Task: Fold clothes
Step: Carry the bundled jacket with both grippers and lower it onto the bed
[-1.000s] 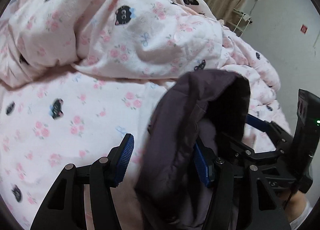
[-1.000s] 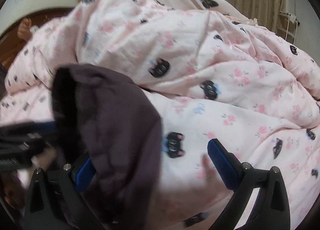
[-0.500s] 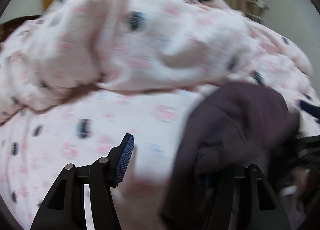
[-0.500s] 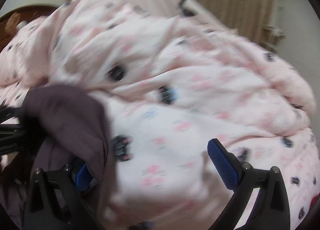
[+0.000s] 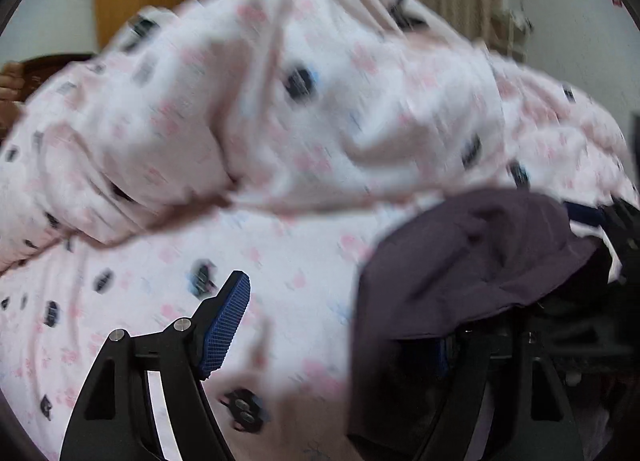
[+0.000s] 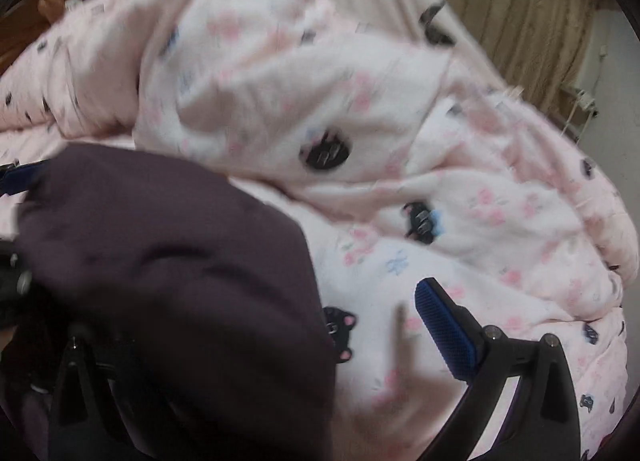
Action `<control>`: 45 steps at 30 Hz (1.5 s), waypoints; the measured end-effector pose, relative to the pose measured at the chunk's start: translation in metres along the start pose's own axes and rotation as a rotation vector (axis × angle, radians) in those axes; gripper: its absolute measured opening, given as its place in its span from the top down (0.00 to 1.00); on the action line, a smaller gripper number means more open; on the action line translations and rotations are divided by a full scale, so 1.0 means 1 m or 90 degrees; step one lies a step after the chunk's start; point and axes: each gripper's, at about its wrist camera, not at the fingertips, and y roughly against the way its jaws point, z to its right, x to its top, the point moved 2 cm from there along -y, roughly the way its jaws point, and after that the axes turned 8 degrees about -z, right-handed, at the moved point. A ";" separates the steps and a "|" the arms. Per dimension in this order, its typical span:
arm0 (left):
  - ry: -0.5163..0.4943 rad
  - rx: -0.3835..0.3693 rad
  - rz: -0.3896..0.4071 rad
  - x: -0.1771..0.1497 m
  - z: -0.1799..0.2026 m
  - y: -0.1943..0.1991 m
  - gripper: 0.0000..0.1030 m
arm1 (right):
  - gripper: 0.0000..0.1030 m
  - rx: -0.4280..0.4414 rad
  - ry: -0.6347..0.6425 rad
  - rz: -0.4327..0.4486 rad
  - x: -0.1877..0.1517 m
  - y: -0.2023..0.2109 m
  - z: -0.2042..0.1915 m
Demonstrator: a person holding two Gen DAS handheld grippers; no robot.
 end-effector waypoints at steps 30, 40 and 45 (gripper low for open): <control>-0.040 0.172 0.092 0.012 -0.027 -0.001 0.22 | 0.00 -0.121 0.092 0.062 0.027 -0.021 0.025; -0.005 0.040 0.034 -0.005 -0.041 0.009 0.22 | 0.00 -0.084 0.079 0.069 0.005 0.011 0.046; 0.048 -0.040 -0.016 -0.015 -0.051 -0.006 0.22 | 0.00 -0.076 0.093 0.014 0.002 -0.005 0.039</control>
